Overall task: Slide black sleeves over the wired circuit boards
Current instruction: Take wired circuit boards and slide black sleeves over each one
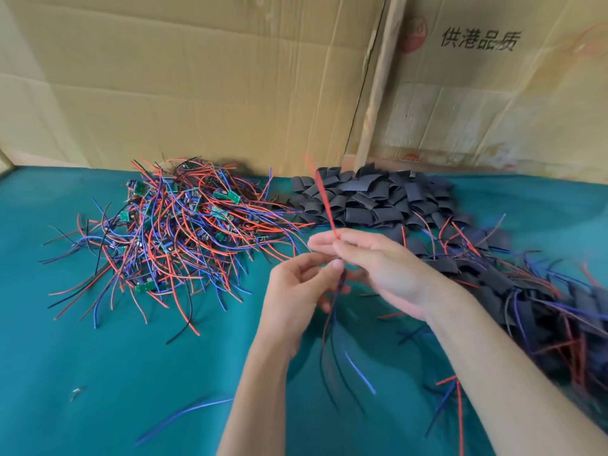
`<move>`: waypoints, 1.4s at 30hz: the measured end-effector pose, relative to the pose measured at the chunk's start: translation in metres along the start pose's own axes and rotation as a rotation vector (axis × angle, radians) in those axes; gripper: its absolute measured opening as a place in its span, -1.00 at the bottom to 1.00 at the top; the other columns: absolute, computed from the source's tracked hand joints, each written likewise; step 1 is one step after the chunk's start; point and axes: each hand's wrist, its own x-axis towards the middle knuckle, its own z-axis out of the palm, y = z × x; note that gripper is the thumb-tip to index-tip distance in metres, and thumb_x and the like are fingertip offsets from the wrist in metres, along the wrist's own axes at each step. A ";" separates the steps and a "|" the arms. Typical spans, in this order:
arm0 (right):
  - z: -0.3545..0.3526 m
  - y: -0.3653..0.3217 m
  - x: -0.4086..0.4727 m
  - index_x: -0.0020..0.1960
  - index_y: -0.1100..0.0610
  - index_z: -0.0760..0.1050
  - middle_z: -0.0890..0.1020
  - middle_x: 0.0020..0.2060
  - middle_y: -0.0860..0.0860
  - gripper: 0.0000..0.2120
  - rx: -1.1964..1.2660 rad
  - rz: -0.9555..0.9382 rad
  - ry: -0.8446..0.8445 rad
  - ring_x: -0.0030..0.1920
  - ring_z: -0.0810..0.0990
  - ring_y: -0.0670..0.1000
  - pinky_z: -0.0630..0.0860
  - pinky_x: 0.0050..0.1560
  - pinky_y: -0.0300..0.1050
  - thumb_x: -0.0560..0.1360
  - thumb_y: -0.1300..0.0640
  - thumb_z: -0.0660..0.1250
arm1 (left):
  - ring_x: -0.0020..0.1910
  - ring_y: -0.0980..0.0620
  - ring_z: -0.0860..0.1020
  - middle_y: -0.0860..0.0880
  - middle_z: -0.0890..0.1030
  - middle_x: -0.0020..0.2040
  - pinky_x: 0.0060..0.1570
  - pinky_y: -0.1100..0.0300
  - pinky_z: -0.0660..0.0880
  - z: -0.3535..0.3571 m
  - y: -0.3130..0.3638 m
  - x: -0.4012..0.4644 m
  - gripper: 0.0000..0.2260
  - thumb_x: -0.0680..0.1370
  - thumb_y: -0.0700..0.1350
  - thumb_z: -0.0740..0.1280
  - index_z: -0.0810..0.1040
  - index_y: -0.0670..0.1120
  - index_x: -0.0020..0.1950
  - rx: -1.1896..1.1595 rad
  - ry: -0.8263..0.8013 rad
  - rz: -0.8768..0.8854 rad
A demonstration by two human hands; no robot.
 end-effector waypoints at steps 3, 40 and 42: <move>-0.028 -0.004 0.007 0.15 -0.07 0.63 0.65 0.26 -0.04 -0.75 -0.278 0.054 0.235 0.22 0.61 -0.02 0.53 0.23 -0.09 0.60 0.20 0.29 | -0.31 -0.02 0.69 -0.13 0.71 -0.23 -0.51 0.31 0.38 -0.001 -0.004 0.004 -0.95 0.56 -0.22 0.42 0.65 -0.18 -0.01 0.029 0.059 -0.020; 0.003 0.046 0.031 0.54 -0.05 0.29 0.37 0.51 -0.03 -0.44 -1.182 0.046 0.478 0.57 0.17 0.20 0.18 0.50 0.15 0.59 -0.16 0.29 | -0.51 0.00 0.61 0.01 0.64 -0.33 -0.26 -0.01 0.59 0.004 -0.020 0.008 -0.84 0.41 -0.12 0.26 0.47 0.13 -0.09 0.558 0.164 0.160; 0.000 0.048 0.032 0.43 -0.06 0.43 0.48 0.41 -0.03 -0.56 -1.117 0.011 0.532 0.49 0.26 0.18 0.25 0.46 0.08 0.58 -0.11 0.33 | -0.53 -0.02 0.59 -0.04 0.62 -0.39 -0.28 -0.02 0.60 0.005 -0.020 0.007 -0.88 0.43 -0.08 0.23 0.47 0.12 -0.09 0.555 0.148 0.168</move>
